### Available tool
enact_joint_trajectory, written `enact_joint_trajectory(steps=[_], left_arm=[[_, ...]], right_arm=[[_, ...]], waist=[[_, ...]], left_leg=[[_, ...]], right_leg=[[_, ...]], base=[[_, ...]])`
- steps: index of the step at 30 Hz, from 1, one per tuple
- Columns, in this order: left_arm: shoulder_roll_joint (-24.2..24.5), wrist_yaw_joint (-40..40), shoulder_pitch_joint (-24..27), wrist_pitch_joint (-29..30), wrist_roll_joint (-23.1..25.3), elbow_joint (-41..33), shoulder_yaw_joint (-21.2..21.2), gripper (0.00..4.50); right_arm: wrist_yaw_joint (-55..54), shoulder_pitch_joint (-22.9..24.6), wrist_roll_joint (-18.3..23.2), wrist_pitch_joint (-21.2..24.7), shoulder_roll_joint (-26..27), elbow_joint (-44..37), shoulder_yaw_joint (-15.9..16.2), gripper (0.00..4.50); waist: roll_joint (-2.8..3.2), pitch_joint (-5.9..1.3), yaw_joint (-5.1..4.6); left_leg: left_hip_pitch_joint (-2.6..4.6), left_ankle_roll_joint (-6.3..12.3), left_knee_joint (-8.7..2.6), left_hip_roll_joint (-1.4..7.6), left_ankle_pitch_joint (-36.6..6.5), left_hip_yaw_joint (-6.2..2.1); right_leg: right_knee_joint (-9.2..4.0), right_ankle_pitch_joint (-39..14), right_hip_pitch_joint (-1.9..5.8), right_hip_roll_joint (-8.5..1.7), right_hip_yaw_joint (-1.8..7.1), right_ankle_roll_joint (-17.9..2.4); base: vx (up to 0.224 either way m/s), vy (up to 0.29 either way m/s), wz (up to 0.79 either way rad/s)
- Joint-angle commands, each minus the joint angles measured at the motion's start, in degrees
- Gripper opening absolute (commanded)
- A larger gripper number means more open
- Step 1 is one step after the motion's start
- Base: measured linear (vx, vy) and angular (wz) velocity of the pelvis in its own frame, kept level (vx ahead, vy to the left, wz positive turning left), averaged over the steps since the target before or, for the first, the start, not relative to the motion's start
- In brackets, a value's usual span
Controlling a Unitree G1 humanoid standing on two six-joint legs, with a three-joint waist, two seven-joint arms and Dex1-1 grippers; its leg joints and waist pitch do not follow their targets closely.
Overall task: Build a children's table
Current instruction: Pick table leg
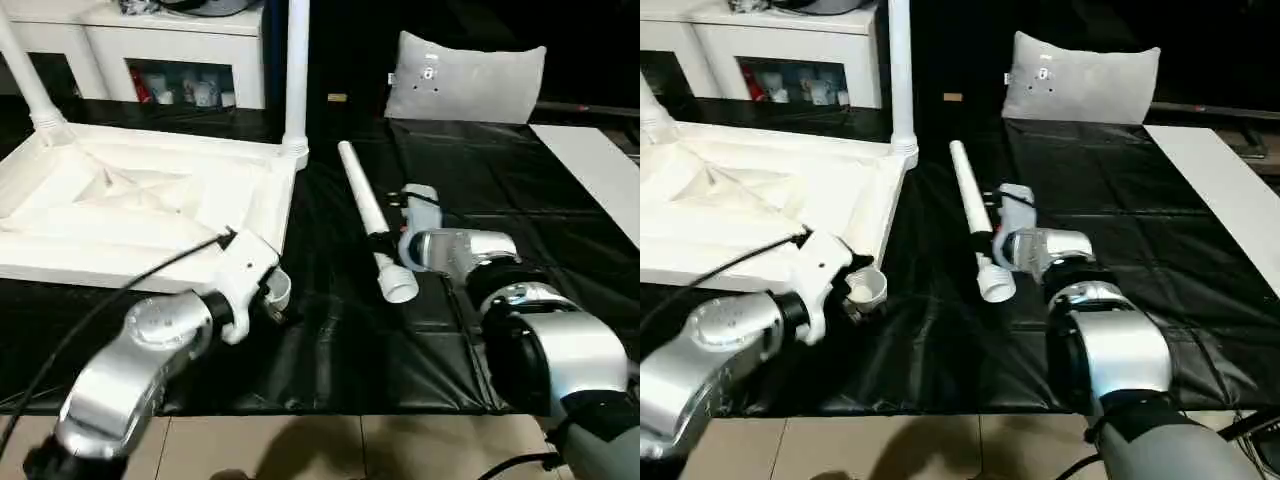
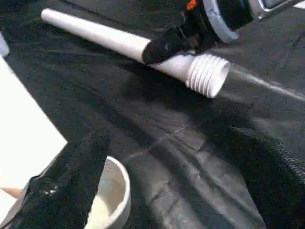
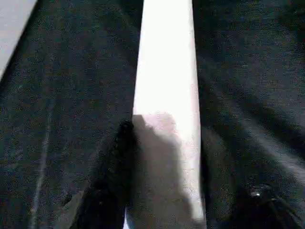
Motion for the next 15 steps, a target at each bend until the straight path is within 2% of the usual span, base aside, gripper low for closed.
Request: enact_joint_trajectory(steps=[1,3,4,5,6,7,8,9,10,11,12,13,14,15], left_arm=[[-0.24,0.81,-1.48,0.44,0.57,2.09,0.71,4.5],[-1.19,1.99,-2.47,1.13,1.02,2.81,0.62,4.5],[-2.98,3.39,-3.69,0.78,1.08,3.67,1.03,4.5],[-5.35,5.13,-4.97,0.17,0.71,4.38,2.16,4.5],[-6.65,6.24,-5.89,-0.67,0.54,4.85,3.12,4.5],[-8.28,7.21,-7.03,-1.89,-0.56,5.83,5.06,4.5],[-9.59,8.05,-8.12,-3.5,-1.7,7.12,6.81,4.5],[-10.35,8.51,-8.89,-4.65,-2.54,8.1,8.0,4.5],[-13.03,10.0,-10.66,-5.04,-4.97,9.48,10.42,4.5],[-15.98,11.59,-12.85,-5.52,-7.63,10.8,12.74,4.5],[-16.04,11.62,-12.9,-5.53,-7.68,10.83,12.78,4.5],[-18.46,12.51,-15.07,-5.7,-10.24,12.04,14.65,4.5],[-20.69,13.4,-17.91,-5.03,-13.33,13.72,16.84,4.5],[-20.96,13.39,-18.38,-4.89,-13.82,13.99,17.18,4.5]], right_arm=[[0.67,2.18,2.1,-1.99,-1.36,-1.01,-2.52,1.84],[1.51,2.42,3.58,-2.88,-1.8,-1.84,-4.13,1.84],[2.34,2.99,5.04,-4.06,-2.26,-2.95,-5.67,1.84],[3.57,4.18,6.69,-6.07,-2.57,-5.0,-7.4,1.84],[3.85,4.98,8.76,-6.84,-2.59,-6.63,-9.57,1.84],[5.05,5.9,11.51,-6.55,-2.53,-9.54,-12.03,1.84],[6.76,6.96,14.34,-5.5,-2.23,-13.12,-14.25,1.84],[7.92,7.58,16.25,-4.54,-1.97,-15.57,-15.67,1.83],[11.59,9.13,18.77,-3.63,-1.45,-20.5,-16.41,1.82],[15.02,10.95,21.84,-2.02,-0.79,-25.83,-17.32,1.82],[15.09,10.98,21.9,-1.99,-0.78,-25.94,-17.33,1.82],[18.22,12.86,24.71,-1.14,-0.08,-30.94,-17.93,1.82],[21.64,15.2,28.01,1.07,0.75,-36.61,-18.06,1.82],[22.15,15.57,28.46,1.35,0.86,-37.54,-17.87,1.82]], waist=[[1.44,-3.23,-0.21],[1.3,-3.22,-0.11],[1.29,-3.4,0.33],[-0.08,-3.43,-0.16],[0.66,-3.56,0.42],[1.5,-3.67,0.29],[1.72,-3.97,0.28],[1.09,-3.94,0.15],[1.12,-4.11,0.29],[0.89,-4.17,0.51],[0.93,-4.13,0.67],[0.52,-4.13,0.48],[0.06,-3.97,0.67],[0.29,-3.91,1.07]], left_leg=[[-0.2,-1.25,-4.99,2.19,-11.26,-0.04],[-0.02,-0.96,-4.88,2.18,-11.8,0.08],[0.03,-0.59,-4.79,2.26,-10.04,0.12],[-0.22,-0.23,-4.79,2.4,-8.99,0.46],[-0.26,-0.23,-4.76,2.4,-7.58,0.17],[-0.22,-0.05,-4.55,2.44,-6.38,0.27],[-0.48,0.61,-4.44,2.37,-4.47,0.13],[-0.72,2.37,-4.35,2.07,-3.35,0.36],[-0.81,2.61,-4.31,2.15,-2.35,0.13],[-1.02,3.89,-4.08,1.87,-0.73,0.31],[-0.87,4.83,-4.11,2.01,-0.37,0.27],[-1.16,5.12,-4.2,2.09,-0.11,0.2],[-0.78,5.86,-4.13,1.99,-0.78,0.62],[-0.92,6.09,-4.18,1.86,-0.55,0.49]], right_leg=[[-4.57,-10.15,3.25,-4.38,2.98,-12.34],[-4.84,-12.59,3.07,-4.53,3.08,-11.73],[-4.95,-13.25,3.08,-4.74,3.05,-11.48],[-5.13,-12.22,3.22,-4.61,3.17,-11.47],[-4.65,-11.13,3.35,-4.79,3.07,-11.5],[-4.49,-8.51,3.28,-4.67,3.15,-11.81],[-4.13,-4.74,3.64,-4.58,3.03,-12.49],[-4.42,-2.11,3.88,-4.27,3.02,-12.56],[-3.99,-1.02,4.03,-4.41,2.95,-13.0],[-4.1,0.48,4.19,-4.45,2.94,-13.44],[-4.2,0.6,4.17,-4.53,2.97,-13.61],[-4.21,0.22,4.32,-4.6,2.89,-13.87],[-4.67,-1.14,4.07,-4.45,3.0,-13.7],[-4.7,-1.76,4.23,-4.52,2.95,-13.35]], base=[[0.0,0.0,0.0],[0.0,0.0,0.0],[0.0,0.0,0.0],[0.0,0.0,0.0],[0.0,0.0,0.0],[0.0,0.0,0.0],[0.0,0.0,0.0],[0.0,0.0,0.0],[0.0,0.0,0.0],[0.0,0.0,0.0],[0.0,0.0,0.0],[0.0,0.0,0.0],[0.0,0.0,0.0],[0.0,0.0,0.0]])
